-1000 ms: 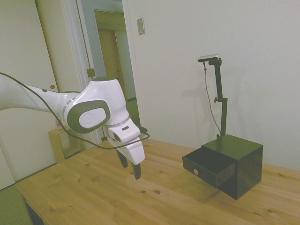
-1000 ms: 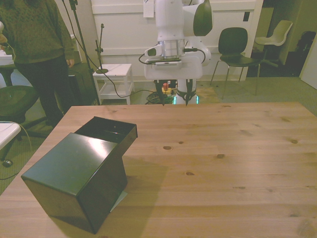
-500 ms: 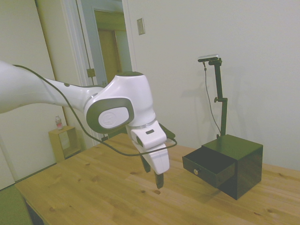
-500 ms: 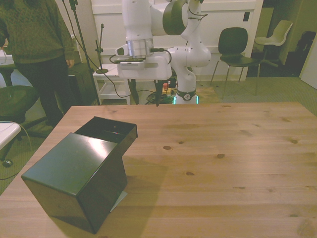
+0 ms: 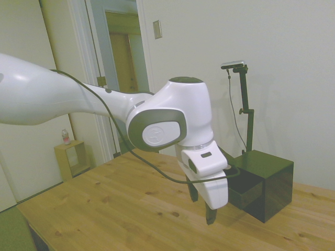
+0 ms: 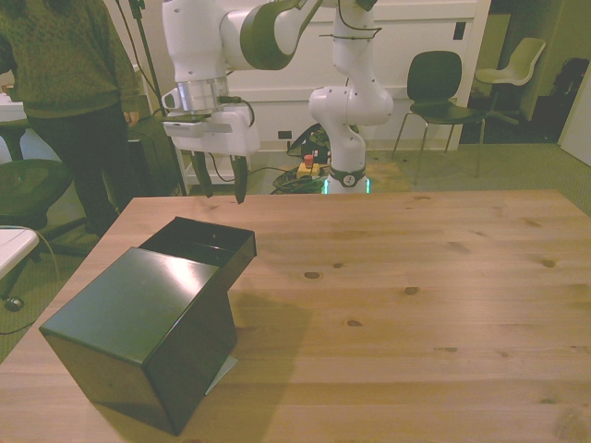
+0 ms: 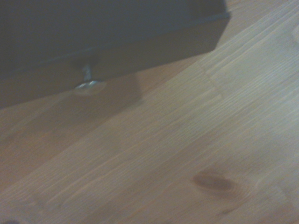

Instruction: Close the top drawer

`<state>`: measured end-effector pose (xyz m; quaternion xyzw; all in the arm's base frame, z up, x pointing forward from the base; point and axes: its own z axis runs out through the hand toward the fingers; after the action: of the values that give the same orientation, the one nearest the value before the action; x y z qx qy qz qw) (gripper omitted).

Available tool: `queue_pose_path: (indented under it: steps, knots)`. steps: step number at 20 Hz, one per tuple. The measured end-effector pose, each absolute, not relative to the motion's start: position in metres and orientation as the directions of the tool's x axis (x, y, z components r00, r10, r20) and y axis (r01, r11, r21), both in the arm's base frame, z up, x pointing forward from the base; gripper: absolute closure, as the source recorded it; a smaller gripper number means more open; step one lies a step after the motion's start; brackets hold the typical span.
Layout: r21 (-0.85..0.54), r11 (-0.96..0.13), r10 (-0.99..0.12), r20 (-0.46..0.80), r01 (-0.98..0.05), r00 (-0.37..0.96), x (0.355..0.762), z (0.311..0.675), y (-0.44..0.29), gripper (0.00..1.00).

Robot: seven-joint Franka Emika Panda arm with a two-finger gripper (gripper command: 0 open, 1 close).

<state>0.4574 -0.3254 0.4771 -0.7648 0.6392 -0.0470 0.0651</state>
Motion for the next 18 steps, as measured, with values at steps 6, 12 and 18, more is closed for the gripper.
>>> queue_pose_path:
  steps: [6, 12, 18]
  knots:
    - [-0.16, -0.199, -0.98, 0.018, -0.967, 0.199, 0.497, 0.472, -0.358, 0.0]
    - [-0.143, -0.232, -0.973, 0.03, -0.962, 0.23, 0.529, 0.463, -0.359, 1.0]
    - [-0.14, -0.253, -0.967, 0.029, -0.957, 0.252, 0.532, 0.46, -0.356, 1.0]
